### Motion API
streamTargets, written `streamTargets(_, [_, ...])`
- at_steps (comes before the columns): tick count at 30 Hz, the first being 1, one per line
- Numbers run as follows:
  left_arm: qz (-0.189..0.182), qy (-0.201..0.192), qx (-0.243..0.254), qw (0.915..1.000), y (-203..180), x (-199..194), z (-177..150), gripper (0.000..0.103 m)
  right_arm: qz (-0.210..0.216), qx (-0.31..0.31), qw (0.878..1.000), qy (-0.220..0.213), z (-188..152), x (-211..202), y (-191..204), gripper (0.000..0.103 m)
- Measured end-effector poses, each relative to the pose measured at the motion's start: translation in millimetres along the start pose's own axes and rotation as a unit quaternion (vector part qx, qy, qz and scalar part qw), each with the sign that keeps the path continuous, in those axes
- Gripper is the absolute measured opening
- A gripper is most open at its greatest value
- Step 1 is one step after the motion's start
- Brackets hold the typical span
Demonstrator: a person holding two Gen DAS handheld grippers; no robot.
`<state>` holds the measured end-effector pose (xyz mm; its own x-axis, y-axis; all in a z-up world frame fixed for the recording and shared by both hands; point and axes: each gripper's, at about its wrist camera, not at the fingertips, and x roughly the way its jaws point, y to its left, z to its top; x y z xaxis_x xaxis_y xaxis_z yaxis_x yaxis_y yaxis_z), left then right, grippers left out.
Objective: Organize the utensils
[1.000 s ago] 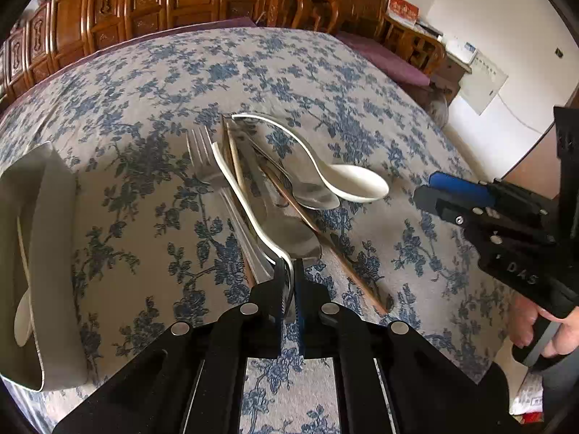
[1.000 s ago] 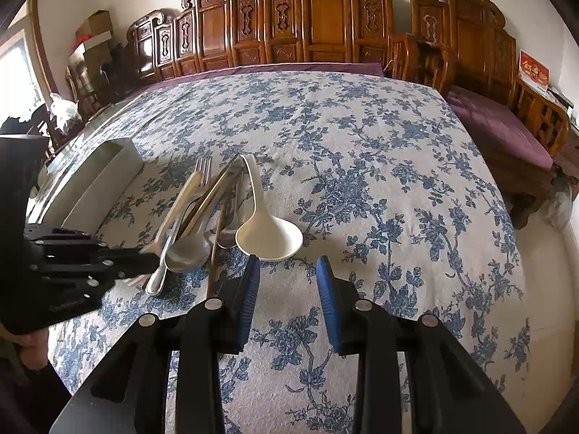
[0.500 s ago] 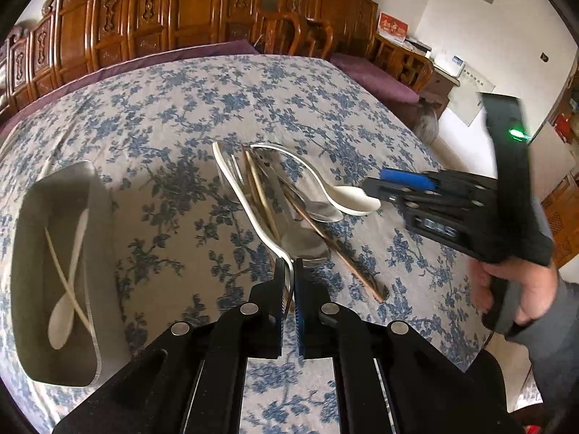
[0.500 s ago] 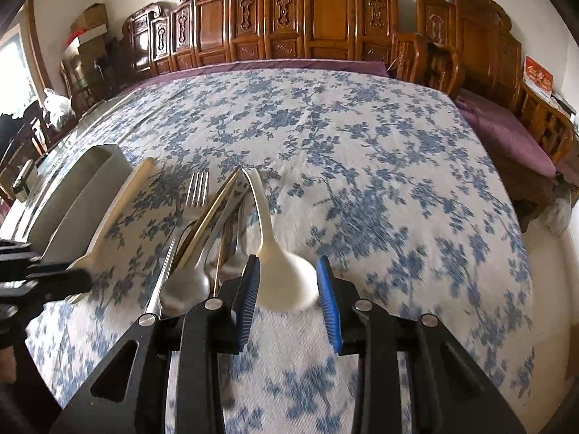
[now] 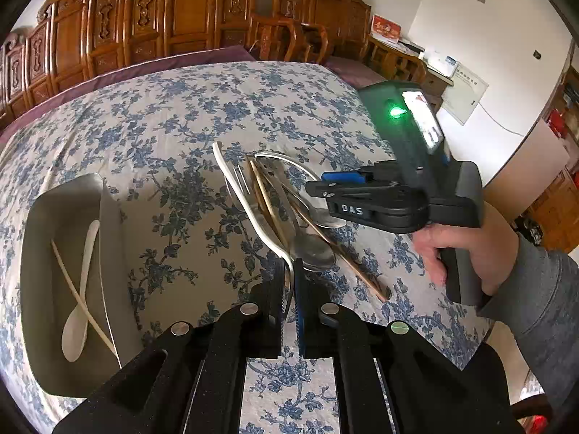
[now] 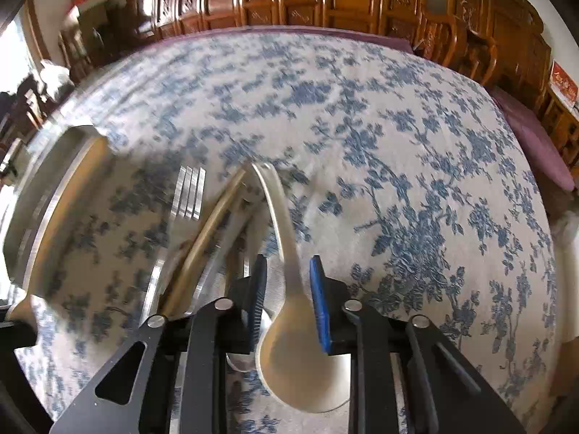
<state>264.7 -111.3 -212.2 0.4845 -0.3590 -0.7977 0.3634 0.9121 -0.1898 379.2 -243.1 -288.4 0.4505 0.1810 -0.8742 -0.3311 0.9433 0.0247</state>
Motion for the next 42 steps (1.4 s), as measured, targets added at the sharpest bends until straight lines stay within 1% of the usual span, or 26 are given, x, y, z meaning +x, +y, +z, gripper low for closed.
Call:
streamTargets(1, [-0.001,0.0,0.0,1.0,0.0,-0.1,-0.6,0.004,-0.005,0.004,1.0,0.002,-1.7,-0.9,-1.2,0.012])
streamTargets(3, [-0.002,0.001,0.0,1.0,0.0,-1.0,-2.5,0.004,-0.001,0.004,1.0,-0.001,-5.4,-5.2,-1.6,0.01])
streamTargets(4, [0.0,0.001,0.001,1.0,-0.4,-1.2,-3.8,0.004,-0.008,0.006,1.0,0.0,-7.9,-7.8,-2.8,0.01])
streamTargets(5, [0.002,0.001,0.002,1.0,-0.6,-1.6,-5.1,0.004,-0.008,0.01,1.0,-0.002,-10.8,-12.1,-4.7,0.01])
streamTargets(7, [0.002,0.001,0.0,1.0,-0.5,-4.2,-7.4,0.004,-0.002,0.015,1.0,-0.01,-16.8,-23.1,-6.7,0.006])
streamTargets(9, [0.002,0.0,0.001,1.0,-1.6,-8.7,-9.3,0.004,-0.002,0.013,1.0,-0.02,-23.3,-37.5,-4.3,0.004])
streamTargets(14, [0.004,-0.004,0.002,1.0,-4.1,-21.9,-10.5,0.004,-0.023,-0.003,0.999,-0.035,-29.9,-62.2,3.5,0.004])
streamTargets(17, [0.006,-0.012,0.0,0.9999,-3.8,-34.1,-11.1,0.004,-0.026,0.003,0.999,-0.039,-34.1,-76.8,5.0,0.004])
streamTargets(24, [0.009,-0.029,0.005,0.9995,-2.2,-68.2,-11.3,0.004,-0.018,0.003,0.998,-0.055,-42.7,-113.0,21.5,0.004])
streamTargets(32, [0.016,-0.043,0.008,0.9989,2.1,-94.6,-10.2,0.004,-0.004,-0.003,0.997,-0.075,-45.2,-144.7,47.7,0.004])
streamTargets(37, [0.022,-0.045,0.011,0.9987,8.3,-104.0,-9.3,0.004,0.007,-0.009,0.996,-0.083,-43.8,-155.0,64.3,0.004])
streamTargets(42, [0.028,-0.036,0.019,0.9988,20.1,-104.1,-10.2,0.004,0.023,-0.015,0.996,-0.088,-41.7,-156.3,84.0,0.004])
